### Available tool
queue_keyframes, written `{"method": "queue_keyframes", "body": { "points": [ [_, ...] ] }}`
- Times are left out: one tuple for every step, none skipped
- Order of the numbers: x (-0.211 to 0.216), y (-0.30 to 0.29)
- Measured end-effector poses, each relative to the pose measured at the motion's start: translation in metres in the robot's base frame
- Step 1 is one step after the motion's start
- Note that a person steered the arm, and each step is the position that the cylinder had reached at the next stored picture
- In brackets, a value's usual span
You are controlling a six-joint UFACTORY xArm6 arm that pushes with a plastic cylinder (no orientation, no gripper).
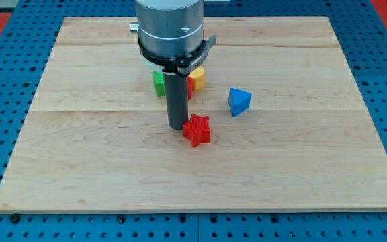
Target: Move the red star below the blue triangle
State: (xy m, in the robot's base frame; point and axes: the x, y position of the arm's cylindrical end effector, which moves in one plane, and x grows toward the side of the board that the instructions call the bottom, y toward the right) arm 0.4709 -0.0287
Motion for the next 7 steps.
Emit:
{"method": "queue_keyframes", "body": {
  "points": [
    [-0.023,0.0],
    [-0.033,0.001],
    [-0.033,0.001],
    [-0.025,-0.004],
    [0.005,0.0],
    [0.024,0.023],
    [0.006,0.034]
  ]
}}
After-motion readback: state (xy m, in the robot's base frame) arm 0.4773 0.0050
